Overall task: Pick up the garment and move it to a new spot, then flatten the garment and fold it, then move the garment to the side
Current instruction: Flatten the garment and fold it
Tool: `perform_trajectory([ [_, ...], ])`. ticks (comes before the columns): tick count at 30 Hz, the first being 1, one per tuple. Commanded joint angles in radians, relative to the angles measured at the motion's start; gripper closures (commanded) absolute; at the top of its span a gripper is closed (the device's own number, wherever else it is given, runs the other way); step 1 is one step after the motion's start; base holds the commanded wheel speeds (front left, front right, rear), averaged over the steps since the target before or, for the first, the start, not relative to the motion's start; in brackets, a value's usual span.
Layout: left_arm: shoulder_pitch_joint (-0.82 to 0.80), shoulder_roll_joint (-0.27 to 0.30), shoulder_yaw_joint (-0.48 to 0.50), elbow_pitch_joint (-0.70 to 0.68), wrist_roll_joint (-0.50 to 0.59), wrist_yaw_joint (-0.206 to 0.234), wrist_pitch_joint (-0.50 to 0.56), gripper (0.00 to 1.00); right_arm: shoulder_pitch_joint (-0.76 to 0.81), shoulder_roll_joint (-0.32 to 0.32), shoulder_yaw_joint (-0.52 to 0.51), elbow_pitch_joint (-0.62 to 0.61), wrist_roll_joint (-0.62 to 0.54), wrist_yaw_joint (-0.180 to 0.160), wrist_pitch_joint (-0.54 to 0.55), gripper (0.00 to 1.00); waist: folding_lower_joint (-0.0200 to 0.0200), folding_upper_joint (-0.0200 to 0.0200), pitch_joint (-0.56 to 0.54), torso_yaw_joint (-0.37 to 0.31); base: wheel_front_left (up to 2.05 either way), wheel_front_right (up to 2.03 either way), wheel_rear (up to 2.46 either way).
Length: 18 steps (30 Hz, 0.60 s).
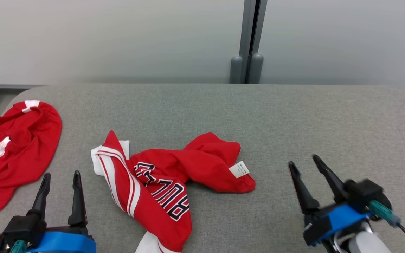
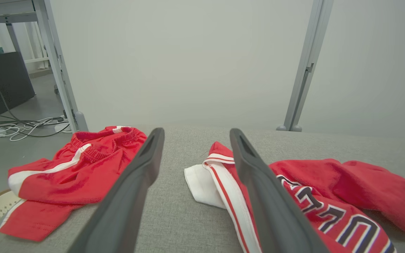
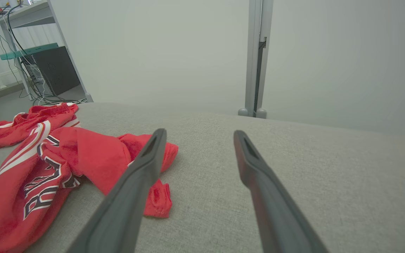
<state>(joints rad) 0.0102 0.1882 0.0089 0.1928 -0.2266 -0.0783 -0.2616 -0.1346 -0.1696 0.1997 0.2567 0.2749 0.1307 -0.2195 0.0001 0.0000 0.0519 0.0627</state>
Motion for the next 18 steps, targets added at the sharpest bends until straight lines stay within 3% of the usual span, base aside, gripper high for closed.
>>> perform_trajectory([
  [1,-0.023,-0.001,-0.004,-0.002,-0.001,0.004,-0.004,0.0,-0.032,-0.009,0.024,0.011,0.003,0.0,0.006,0.0,-0.0001,0.0,0.016,0.012,0.0,0.0,0.0],
  [10,-0.082,-0.022,-0.023,0.001,0.004,0.002,-0.004,0.0,-0.237,-0.023,0.232,0.216,0.032,0.0,0.062,0.0,-0.0001,0.0,0.084,0.069,0.0,0.0,0.0],
  [18,-0.114,-0.034,-0.024,0.007,0.008,-0.007,-0.005,0.0,-0.336,-0.018,0.335,0.468,0.059,0.0,0.06,0.0,-0.0001,0.0,0.126,0.115,0.0,0.0,0.0],
])
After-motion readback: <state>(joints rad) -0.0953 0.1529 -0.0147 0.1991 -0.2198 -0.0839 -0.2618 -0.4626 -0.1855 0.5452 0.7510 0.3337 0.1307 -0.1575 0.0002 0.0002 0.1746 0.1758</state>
